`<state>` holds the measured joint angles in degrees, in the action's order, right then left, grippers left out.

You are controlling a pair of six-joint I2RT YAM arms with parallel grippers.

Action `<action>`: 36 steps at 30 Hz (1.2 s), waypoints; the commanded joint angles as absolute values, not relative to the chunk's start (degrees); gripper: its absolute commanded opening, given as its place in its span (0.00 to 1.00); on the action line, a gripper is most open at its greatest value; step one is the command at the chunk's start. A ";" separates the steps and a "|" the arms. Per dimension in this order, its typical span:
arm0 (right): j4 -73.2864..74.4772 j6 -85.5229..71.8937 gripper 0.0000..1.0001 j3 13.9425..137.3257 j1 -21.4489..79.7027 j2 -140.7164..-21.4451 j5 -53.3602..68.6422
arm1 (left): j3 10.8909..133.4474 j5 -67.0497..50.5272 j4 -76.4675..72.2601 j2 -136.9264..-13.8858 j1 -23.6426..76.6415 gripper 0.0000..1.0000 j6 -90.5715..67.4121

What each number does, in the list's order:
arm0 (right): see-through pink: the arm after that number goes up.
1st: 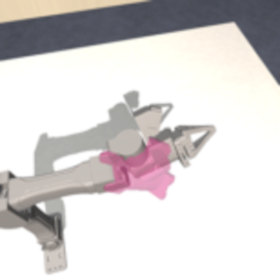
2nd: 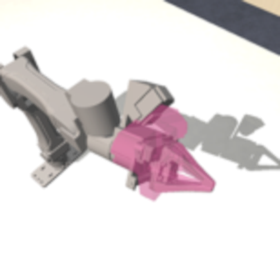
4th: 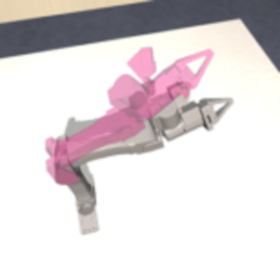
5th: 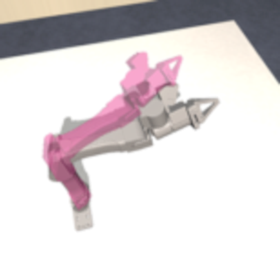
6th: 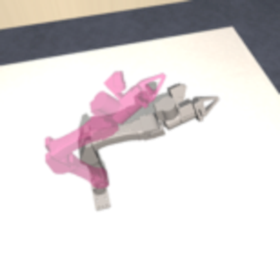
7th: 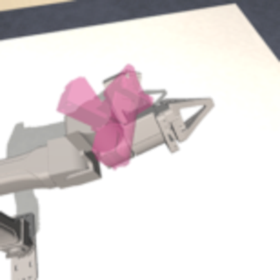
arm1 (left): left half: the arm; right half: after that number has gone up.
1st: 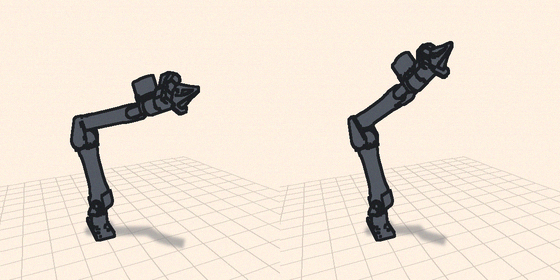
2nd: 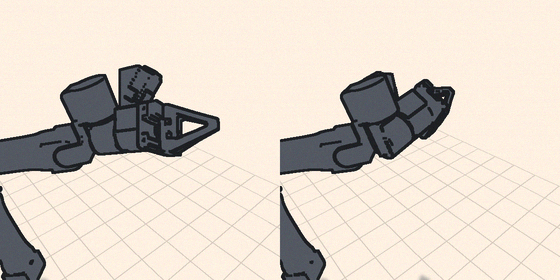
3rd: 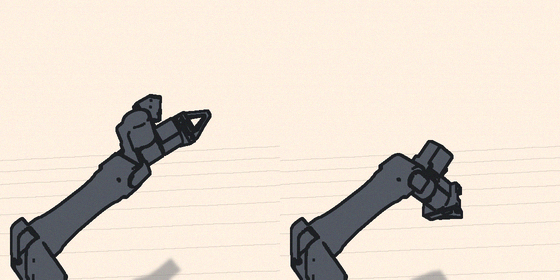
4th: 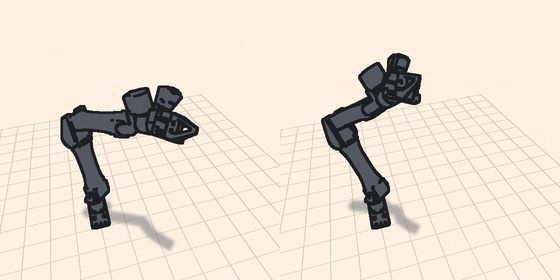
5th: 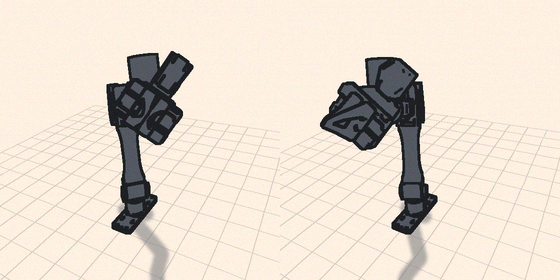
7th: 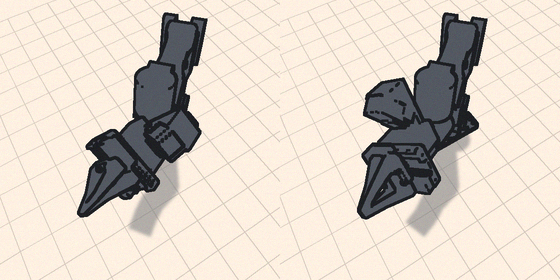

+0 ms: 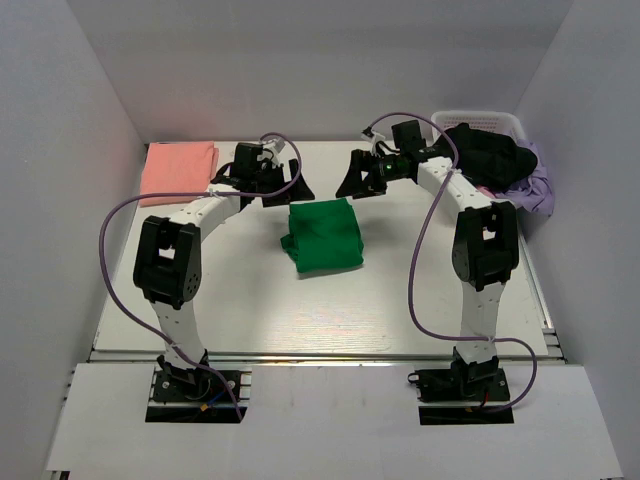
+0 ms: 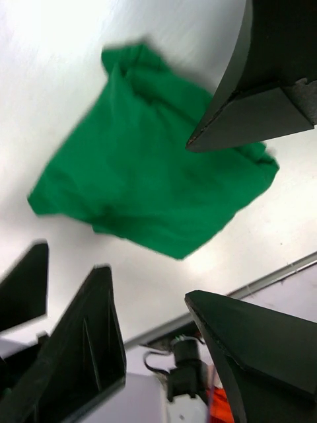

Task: Fold and stack the t-shirts
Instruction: Fold the long partially folded tshirt into a neat square

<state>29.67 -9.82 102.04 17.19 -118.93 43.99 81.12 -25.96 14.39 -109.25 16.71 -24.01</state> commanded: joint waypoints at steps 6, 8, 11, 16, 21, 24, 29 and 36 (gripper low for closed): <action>22.25 -12.65 0.90 102.30 20.21 -124.17 53.09 | 83.58 -32.87 7.04 -114.86 16.96 1.00 -25.31; 18.04 -16.16 0.90 101.96 20.39 -126.73 52.13 | 83.06 -32.87 4.84 -116.27 16.96 1.00 -26.19; 4.80 -24.50 0.90 100.64 19.60 -130.69 49.50 | 80.95 -32.26 0.27 -118.82 16.44 1.00 -28.03; -9.21 -38.04 0.90 93.96 18.02 -134.47 42.81 | 80.33 -30.34 2.19 -122.52 15.29 1.00 -28.56; -11.42 -44.65 0.90 87.29 17.67 -135.35 37.27 | 79.80 -27.25 4.66 -123.05 15.29 1.00 -26.72; -11.34 -43.25 0.90 88.06 17.84 -135.00 38.58 | 80.67 -28.20 4.04 -123.05 15.29 1.00 -26.72; -7.75 -36.66 0.90 90.79 18.37 -129.12 41.22 | 87.69 -28.39 5.97 -122.34 15.29 1.00 -24.71; -0.09 -27.08 0.90 90.19 18.54 -114.90 35.08 | 93.17 -15.39 21.52 -114.71 16.61 1.00 -21.18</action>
